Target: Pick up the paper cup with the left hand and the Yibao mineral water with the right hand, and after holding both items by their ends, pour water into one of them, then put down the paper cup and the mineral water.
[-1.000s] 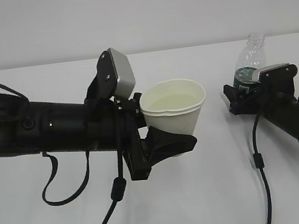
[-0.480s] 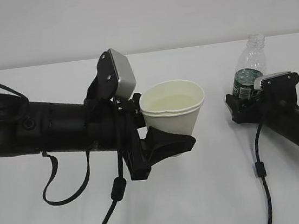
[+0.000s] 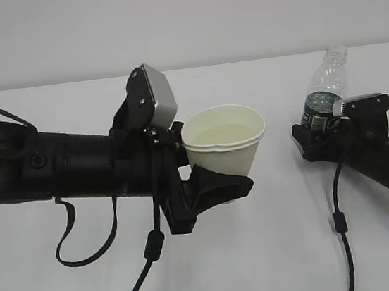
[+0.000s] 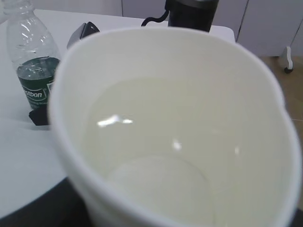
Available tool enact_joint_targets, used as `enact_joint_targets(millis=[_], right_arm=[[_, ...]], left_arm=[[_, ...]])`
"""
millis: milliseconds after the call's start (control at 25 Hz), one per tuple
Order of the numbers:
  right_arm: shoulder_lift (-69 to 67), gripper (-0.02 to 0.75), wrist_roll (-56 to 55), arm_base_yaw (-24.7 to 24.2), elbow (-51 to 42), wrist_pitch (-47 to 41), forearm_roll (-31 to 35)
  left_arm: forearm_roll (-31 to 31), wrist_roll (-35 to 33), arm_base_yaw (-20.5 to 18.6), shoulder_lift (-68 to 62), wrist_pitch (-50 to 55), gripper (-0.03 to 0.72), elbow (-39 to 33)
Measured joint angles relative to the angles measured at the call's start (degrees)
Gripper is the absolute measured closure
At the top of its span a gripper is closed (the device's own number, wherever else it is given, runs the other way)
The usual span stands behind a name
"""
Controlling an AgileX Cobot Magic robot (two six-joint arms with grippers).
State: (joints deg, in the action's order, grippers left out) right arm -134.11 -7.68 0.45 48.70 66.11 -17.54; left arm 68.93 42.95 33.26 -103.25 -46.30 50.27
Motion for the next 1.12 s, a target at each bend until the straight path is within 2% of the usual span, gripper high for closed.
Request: enact_joint_targets(millis=[320,440,560,1120], right_arm=[[0.77,0.151,-0.09,0.0,0.0,-0.14,-0.34],[0.9,0.094,-0.22,0.0,0.0,-0.14,-0.99],[0.9,0.079,-0.34,0.0,-0.03,-0.14,-1.89],[0.9,0.072,-1.2,0.0,-0.12,-0.14,-2.81]], left_arm=[[0.0,0.0,0.0,0.0,0.18,0.261,0.0],[0.0,0.0,0.0,0.0,0.18,0.261,0.0],[0.0,0.0,0.0,0.0,0.18,0.261,0.0],[0.2,0.0,0.0,0.0,0.18,0.261,0.0]])
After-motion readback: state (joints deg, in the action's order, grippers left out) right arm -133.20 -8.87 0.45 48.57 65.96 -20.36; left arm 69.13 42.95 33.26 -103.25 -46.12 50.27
